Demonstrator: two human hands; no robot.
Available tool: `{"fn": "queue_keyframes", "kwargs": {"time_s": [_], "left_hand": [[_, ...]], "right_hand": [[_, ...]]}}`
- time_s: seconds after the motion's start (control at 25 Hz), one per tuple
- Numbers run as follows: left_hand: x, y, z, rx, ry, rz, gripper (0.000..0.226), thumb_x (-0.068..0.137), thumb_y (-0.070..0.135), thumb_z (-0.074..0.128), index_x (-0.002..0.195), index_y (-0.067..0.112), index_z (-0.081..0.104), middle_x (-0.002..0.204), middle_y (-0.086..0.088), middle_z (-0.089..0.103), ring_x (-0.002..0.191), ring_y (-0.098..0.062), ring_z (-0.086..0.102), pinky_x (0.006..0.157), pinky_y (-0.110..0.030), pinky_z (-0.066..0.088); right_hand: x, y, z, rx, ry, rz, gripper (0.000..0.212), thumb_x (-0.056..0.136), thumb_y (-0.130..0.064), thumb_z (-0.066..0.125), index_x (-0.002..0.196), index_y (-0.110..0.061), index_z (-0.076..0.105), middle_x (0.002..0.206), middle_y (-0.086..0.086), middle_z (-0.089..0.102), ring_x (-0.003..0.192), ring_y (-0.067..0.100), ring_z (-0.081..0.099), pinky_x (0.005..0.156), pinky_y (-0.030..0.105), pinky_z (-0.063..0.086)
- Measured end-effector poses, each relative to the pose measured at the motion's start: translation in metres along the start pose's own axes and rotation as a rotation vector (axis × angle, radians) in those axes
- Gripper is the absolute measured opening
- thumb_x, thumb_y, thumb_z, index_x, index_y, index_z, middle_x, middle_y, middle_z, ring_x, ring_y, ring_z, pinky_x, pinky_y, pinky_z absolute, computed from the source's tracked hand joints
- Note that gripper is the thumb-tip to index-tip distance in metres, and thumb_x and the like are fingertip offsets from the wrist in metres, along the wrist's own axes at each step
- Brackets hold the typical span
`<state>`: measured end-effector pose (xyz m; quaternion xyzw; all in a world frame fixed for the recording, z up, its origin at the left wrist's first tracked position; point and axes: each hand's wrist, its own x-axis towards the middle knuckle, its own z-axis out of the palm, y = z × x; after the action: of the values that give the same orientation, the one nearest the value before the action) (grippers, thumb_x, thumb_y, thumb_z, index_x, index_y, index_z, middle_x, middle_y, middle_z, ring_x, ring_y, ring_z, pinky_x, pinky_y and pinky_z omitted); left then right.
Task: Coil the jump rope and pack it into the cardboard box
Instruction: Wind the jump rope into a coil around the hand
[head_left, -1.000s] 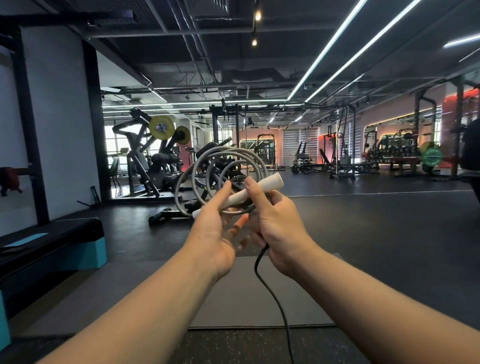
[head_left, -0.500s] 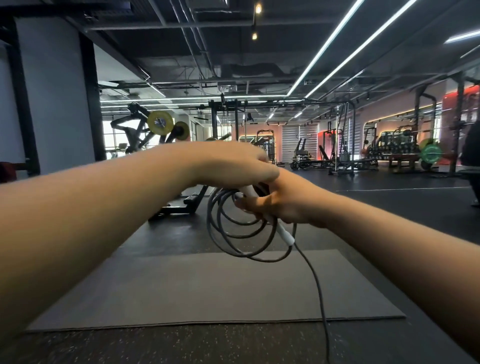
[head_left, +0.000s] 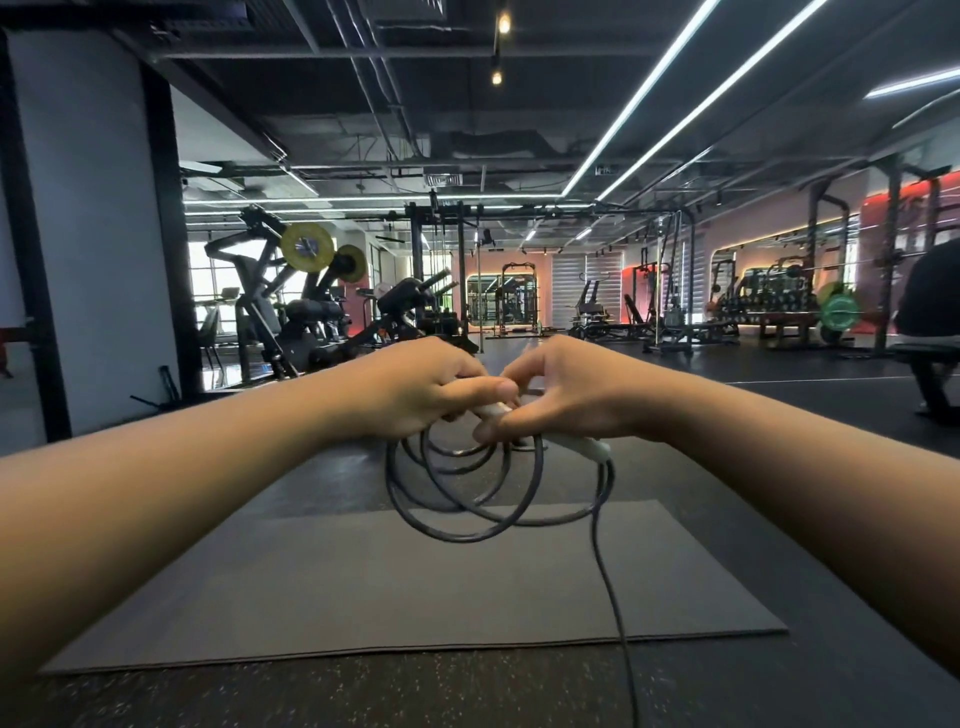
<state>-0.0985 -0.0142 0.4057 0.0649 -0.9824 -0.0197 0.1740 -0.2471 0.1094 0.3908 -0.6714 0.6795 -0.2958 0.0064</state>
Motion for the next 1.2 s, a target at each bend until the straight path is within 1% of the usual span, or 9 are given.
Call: {"fn": "queue_keyframes", "kwargs": {"time_s": [0.16,0.32,0.52,0.64,0.76,0.88,0.96,1.08,1.2], "left_hand": [[-0.011,-0.015,-0.008,0.002,-0.115,-0.004,0.072,0.083,0.070,0.045,0.084,0.004,0.073,0.054,0.006,0.047,0.053,-0.013,0.041,0.053,-0.025,0.035],[-0.025,-0.038,-0.019,0.039,-0.130,0.000,0.061,0.089,0.065,0.046,0.081,0.012,0.072,0.057,0.005,0.047,0.052,-0.008,0.042,0.053,-0.021,0.036],[-0.041,-0.066,-0.024,-0.114,0.000,-0.076,0.050,0.090,0.066,0.044,0.087,0.029,0.078,0.064,-0.001,0.055,0.058,-0.009,0.049,0.061,-0.023,0.041],[-0.045,-0.069,-0.017,-0.467,0.193,-0.162,0.047,0.096,0.058,0.047,0.090,0.024,0.080,0.063,-0.006,0.055,0.063,-0.022,0.053,0.069,-0.037,0.047],[-0.043,-0.065,-0.010,-0.917,0.412,-0.276,0.048,0.097,0.052,0.052,0.099,0.011,0.077,0.061,0.002,0.050,0.060,-0.019,0.050,0.064,-0.032,0.049],[-0.025,-0.050,0.008,-1.297,0.648,-0.400,0.047,0.098,0.051,0.052,0.109,0.007,0.067,0.066,0.003,0.050,0.056,-0.012,0.049,0.064,-0.026,0.050],[-0.007,-0.036,0.021,-1.520,0.758,-0.477,0.048,0.098,0.052,0.050,0.107,0.007,0.063,0.071,0.001,0.049,0.062,-0.013,0.048,0.075,-0.031,0.051],[0.017,-0.016,0.035,-1.757,0.848,-0.572,0.057,0.091,0.064,0.048,0.088,0.008,0.059,0.078,-0.007,0.060,0.082,-0.025,0.063,0.096,-0.043,0.056],[0.028,0.007,0.049,-1.834,0.841,-0.587,0.079,0.085,0.075,0.046,0.103,0.001,0.070,0.103,-0.018,0.075,0.095,-0.030,0.075,0.090,-0.050,0.060]], "right_hand": [[-0.011,0.009,-0.020,-0.033,-0.087,0.101,0.042,0.076,-0.058,0.079,0.075,-0.016,0.077,0.061,0.001,0.062,0.058,0.013,0.054,0.054,0.026,0.044],[-0.019,0.037,-0.036,0.017,-0.009,0.215,0.050,0.079,-0.050,0.081,0.058,-0.011,0.057,0.050,0.000,0.052,0.051,0.019,0.057,0.064,0.039,0.060],[-0.026,0.051,-0.043,0.060,0.091,0.307,0.062,0.076,-0.065,0.075,0.054,-0.012,0.052,0.051,0.008,0.049,0.053,0.025,0.066,0.060,0.024,0.052],[-0.028,0.061,-0.041,0.117,0.135,0.318,0.061,0.078,-0.063,0.075,0.065,-0.006,0.057,0.056,0.010,0.055,0.056,0.030,0.069,0.065,0.029,0.056],[-0.032,0.072,-0.026,0.173,0.225,0.316,0.054,0.085,-0.053,0.073,0.063,-0.007,0.056,0.056,0.013,0.052,0.050,0.031,0.067,0.070,0.034,0.059],[-0.017,0.061,-0.010,0.559,0.238,0.248,0.044,0.094,-0.050,0.065,0.072,-0.012,0.057,0.063,0.003,0.033,0.052,0.017,0.037,0.063,0.036,0.053],[-0.002,0.038,-0.001,0.818,0.149,0.166,0.049,0.091,-0.057,0.061,0.101,-0.009,0.069,0.072,-0.001,0.031,0.063,0.016,0.033,0.066,0.033,0.037],[0.013,0.013,0.022,0.854,0.171,0.082,0.072,0.076,-0.077,0.057,0.114,-0.017,0.071,0.078,-0.003,0.043,0.069,0.015,0.037,0.067,0.033,0.034],[0.022,-0.006,0.064,0.851,0.402,-0.021,0.046,0.089,-0.051,0.069,0.110,-0.011,0.073,0.079,-0.006,0.074,0.068,0.015,0.059,0.065,0.030,0.048]]}}
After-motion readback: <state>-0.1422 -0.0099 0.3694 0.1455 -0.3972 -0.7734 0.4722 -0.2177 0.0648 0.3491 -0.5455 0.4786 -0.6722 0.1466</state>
